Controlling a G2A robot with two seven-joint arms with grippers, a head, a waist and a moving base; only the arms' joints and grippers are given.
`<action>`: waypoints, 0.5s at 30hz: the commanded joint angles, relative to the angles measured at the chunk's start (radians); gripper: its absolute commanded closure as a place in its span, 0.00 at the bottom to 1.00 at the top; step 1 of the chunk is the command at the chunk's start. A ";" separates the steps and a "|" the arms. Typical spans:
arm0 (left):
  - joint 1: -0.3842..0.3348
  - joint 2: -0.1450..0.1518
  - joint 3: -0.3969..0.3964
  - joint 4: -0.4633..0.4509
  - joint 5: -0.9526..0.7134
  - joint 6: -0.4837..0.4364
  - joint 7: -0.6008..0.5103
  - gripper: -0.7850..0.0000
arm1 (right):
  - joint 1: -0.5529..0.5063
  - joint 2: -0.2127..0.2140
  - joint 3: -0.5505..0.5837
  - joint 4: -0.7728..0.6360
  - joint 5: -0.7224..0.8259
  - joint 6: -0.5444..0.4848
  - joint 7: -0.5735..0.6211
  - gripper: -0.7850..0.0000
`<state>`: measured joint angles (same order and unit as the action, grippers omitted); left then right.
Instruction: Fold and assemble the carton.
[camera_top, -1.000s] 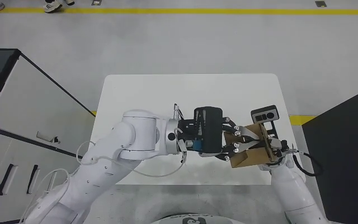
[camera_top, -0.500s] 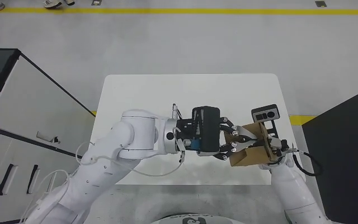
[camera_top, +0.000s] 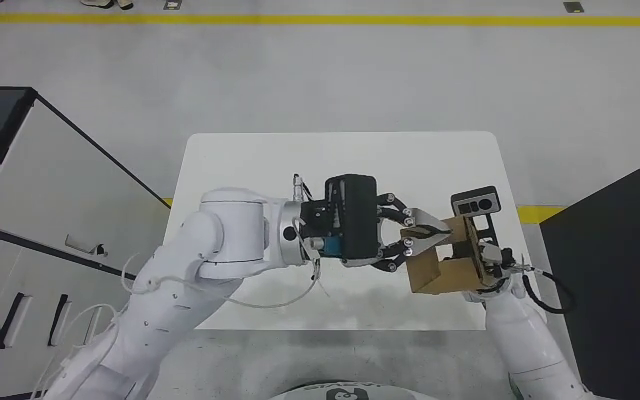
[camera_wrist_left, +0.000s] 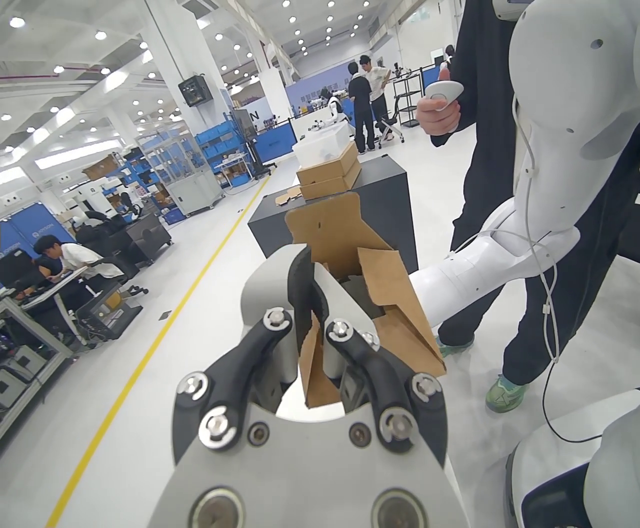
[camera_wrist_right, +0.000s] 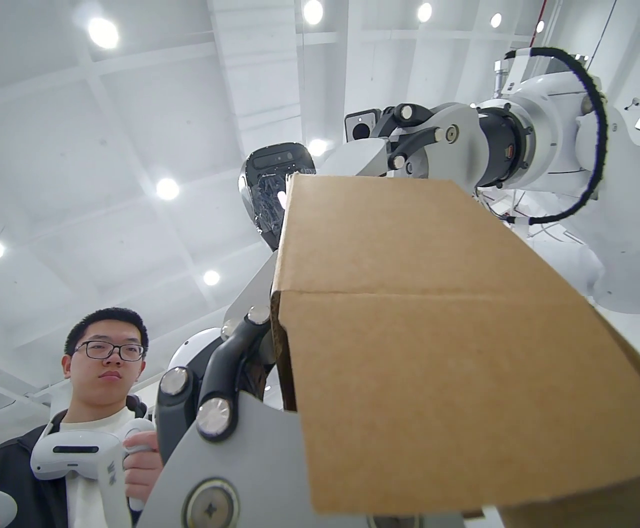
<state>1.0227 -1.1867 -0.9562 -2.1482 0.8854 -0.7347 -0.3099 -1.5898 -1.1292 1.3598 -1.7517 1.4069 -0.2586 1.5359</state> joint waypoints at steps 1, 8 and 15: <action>0.003 0.001 -0.004 -0.009 -0.006 0.000 -0.004 1.00 | 0.002 0.000 0.004 0.008 0.000 -0.009 0.000 1.00; -0.001 0.000 0.005 -0.027 -0.034 -0.011 -0.006 1.00 | 0.013 -0.005 0.009 0.027 0.023 -0.026 0.000 1.00; -0.018 -0.006 0.042 -0.013 -0.055 -0.016 -0.007 1.00 | 0.027 -0.017 0.009 0.028 0.023 -0.026 0.000 1.00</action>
<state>1.0064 -1.1922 -0.9197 -2.1640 0.8307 -0.7505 -0.3176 -1.5643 -1.1446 1.3676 -1.7233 1.4317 -0.2842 1.5359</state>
